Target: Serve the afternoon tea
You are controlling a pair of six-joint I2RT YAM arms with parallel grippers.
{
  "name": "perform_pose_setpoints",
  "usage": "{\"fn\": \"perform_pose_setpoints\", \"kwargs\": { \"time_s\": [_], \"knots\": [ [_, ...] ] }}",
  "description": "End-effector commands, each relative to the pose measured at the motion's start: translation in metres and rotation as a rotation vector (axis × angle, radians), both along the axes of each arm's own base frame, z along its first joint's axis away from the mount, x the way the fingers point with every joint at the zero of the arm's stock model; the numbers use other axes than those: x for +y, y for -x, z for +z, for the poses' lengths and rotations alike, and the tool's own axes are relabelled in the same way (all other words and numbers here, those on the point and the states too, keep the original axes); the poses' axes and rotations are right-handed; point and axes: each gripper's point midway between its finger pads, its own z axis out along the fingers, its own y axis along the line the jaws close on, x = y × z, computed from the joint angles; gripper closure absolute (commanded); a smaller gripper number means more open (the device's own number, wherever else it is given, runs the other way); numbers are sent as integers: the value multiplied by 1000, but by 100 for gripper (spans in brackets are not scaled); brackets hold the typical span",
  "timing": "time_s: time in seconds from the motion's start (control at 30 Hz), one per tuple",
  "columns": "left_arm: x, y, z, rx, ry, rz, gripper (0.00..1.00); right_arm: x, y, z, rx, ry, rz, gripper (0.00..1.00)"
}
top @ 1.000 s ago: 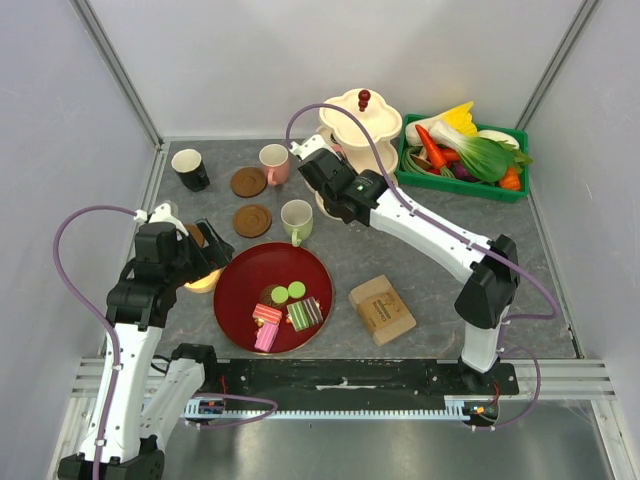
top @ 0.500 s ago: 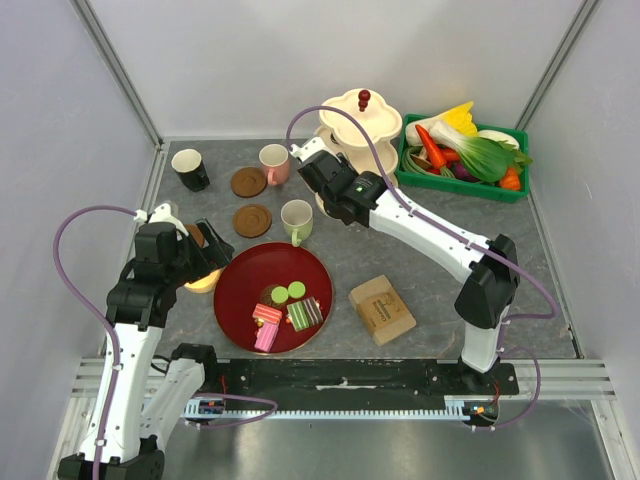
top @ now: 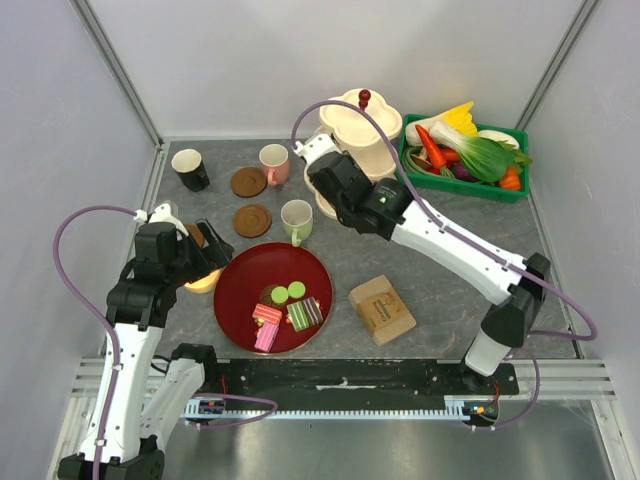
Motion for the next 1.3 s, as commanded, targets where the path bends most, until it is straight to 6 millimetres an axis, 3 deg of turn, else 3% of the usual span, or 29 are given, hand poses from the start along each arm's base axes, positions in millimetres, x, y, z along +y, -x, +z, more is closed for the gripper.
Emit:
{"fn": "perform_pose_setpoints", "kwargs": {
  "time_s": [0.0,0.13,0.3,0.57,0.73,0.9,1.27],
  "knots": [
    [-4,-6,10,-45,18,-14,2,20,41,30,-60,-46,86,49],
    [-4,-5,10,-45,21,-16,2,46,85,28,-41,-40,189,48],
    [-4,-2,13,-51,19,-16,2,61,121,15,16,-31,302,49],
    [-1,3,14,-57,8,-11,1,54,176,-48,136,199,579,49],
    [-2,3,14,-54,11,-16,2,47,199,-84,204,306,757,49],
    [-1,4,14,-54,3,-13,2,50,211,-98,233,382,806,49],
    [1,4,13,-57,-9,-14,2,66,205,-101,197,549,839,47]
  ]
}}
